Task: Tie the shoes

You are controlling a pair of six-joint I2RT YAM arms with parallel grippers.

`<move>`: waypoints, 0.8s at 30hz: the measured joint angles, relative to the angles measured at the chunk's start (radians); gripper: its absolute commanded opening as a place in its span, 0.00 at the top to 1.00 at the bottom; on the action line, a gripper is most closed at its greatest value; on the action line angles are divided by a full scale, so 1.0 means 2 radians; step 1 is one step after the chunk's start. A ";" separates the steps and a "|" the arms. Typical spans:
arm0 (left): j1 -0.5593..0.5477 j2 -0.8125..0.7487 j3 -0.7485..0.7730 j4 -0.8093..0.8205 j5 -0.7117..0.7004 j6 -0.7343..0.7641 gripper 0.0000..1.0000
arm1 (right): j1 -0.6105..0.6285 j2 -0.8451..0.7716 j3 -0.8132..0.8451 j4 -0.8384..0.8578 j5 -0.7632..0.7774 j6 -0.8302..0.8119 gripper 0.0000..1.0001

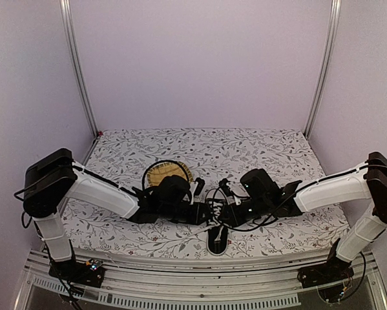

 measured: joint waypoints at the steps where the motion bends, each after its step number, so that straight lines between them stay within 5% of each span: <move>1: 0.000 -0.004 -0.002 0.002 -0.002 0.000 1.00 | 0.000 0.001 0.001 0.000 0.001 0.000 0.98; 24: -0.001 -0.011 -0.008 0.038 0.006 0.000 1.00 | 0.000 0.043 0.025 0.020 0.016 0.012 0.98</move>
